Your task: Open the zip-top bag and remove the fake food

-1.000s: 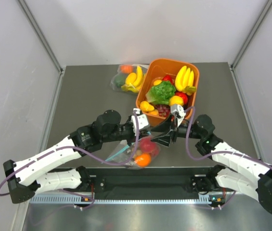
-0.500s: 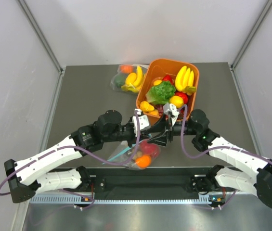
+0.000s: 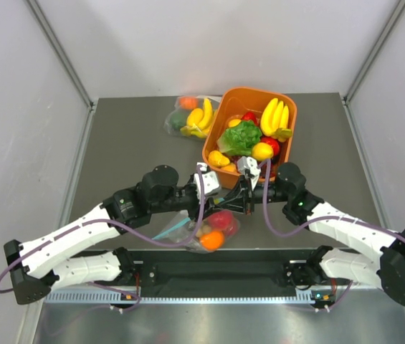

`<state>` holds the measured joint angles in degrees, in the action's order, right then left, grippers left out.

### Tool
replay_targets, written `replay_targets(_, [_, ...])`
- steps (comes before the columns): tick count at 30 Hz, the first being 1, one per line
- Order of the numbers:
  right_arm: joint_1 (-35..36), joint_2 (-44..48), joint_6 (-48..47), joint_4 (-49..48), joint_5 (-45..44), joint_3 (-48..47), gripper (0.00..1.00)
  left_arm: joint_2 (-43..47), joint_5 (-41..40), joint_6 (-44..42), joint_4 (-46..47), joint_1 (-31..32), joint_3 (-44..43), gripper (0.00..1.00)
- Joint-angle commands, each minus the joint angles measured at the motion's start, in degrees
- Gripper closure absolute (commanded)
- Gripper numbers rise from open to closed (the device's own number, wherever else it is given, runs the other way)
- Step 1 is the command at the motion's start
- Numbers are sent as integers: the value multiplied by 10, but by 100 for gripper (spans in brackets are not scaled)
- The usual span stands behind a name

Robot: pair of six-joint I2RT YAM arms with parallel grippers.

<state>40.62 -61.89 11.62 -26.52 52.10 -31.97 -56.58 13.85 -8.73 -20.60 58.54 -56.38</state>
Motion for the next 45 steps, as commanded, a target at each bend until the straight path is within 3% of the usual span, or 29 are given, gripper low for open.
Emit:
replay_targets(1, [7, -7, -13, -21, 3, -22, 100, 22, -6, -2, 26, -7, 10, 46])
replay_targets(5, [6, -12, -12, -26, 7, -25, 100, 21, -7, -4, 28, -9, 13, 46])
replay_targets(10, [6, -10, -11, -25, 10, -23, 100, 15, 10, -4, 33, -13, 12, 56])
replay_targets(15, [6, -6, -11, -24, 11, -24, 100, 9, 14, -5, 27, -15, 12, 57])
replay_targets(19, [6, -5, -11, -25, 13, -22, 100, 7, 17, -5, 29, -15, 12, 64])
replay_targets(23, [6, 1, -9, -27, 13, -20, 100, -1, 22, -5, 24, -18, 10, 84])
replay_targets(28, [5, 17, -5, -33, 6, -10, 100, -1, 28, -7, 20, -20, 12, 92])
replay_targets(45, [-49, 90, -27, 12, -31, 23, 100, 15, 34, -8, 6, -41, 27, 94])
